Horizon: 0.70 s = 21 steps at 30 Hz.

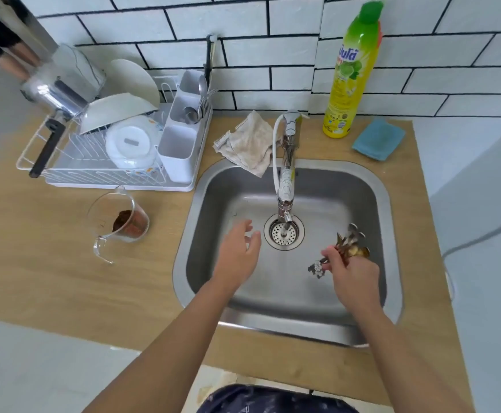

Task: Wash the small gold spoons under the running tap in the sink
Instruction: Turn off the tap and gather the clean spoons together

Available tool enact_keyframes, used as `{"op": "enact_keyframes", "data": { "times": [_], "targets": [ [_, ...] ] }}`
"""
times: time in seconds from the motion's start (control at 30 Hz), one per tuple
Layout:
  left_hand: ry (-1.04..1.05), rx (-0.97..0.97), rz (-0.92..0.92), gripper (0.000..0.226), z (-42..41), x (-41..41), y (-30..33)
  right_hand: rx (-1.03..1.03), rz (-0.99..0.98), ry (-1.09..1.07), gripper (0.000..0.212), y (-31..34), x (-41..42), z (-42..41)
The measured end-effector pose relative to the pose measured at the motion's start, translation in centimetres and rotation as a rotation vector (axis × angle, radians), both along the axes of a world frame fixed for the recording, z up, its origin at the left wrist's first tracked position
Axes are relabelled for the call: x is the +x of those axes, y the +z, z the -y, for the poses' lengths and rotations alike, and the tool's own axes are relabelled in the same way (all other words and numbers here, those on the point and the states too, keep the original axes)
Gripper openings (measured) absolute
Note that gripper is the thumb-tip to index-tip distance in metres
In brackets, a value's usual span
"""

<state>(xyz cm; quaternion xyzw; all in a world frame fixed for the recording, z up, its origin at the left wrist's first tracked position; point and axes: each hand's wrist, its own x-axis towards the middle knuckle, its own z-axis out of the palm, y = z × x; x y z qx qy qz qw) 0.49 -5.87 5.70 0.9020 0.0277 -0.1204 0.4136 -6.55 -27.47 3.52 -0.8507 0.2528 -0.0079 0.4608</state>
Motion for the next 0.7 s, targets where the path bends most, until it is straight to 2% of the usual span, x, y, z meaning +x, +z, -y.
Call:
{"op": "enact_keyframes", "data": {
  "times": [0.13, 0.27, 0.33, 0.47, 0.53, 0.63, 0.7],
  "targets": [
    [-0.022, -0.052, 0.038, 0.042, -1.1, 2.2, 1.4, 0.029, 0.193, -0.118, 0.028, 5.1, 1.2, -0.3],
    [0.099, -0.325, 0.017, 0.040, -2.2, 3.9, 4.6, 0.104, 0.583, -0.113, 0.025, 12.3, 3.8, -1.9],
    [0.136, -0.420, -0.008, 0.040, -2.6, 4.6, 6.3, 0.161, 0.654, -0.079, 0.020, 15.1, 5.9, -3.3],
    [0.221, -0.683, -0.090, 0.035, -3.1, 6.2, 9.2, 0.224, 0.678, 0.013, 0.022, 18.4, 9.1, -5.5],
    [0.261, -0.832, -0.174, 0.041, -2.8, 6.8, 10.5, 0.276, 0.667, 0.071, 0.023, 19.0, 9.6, -6.9],
    [0.268, -1.044, -0.298, 0.057, -1.4, 6.8, 11.4, 0.330, 0.544, 0.141, 0.022, 17.8, 9.6, -9.7],
    [0.276, -1.161, -0.366, 0.057, -0.9, 6.2, 10.9, 0.358, 0.470, 0.156, 0.022, 16.8, 9.4, -11.0]
  ]
}}
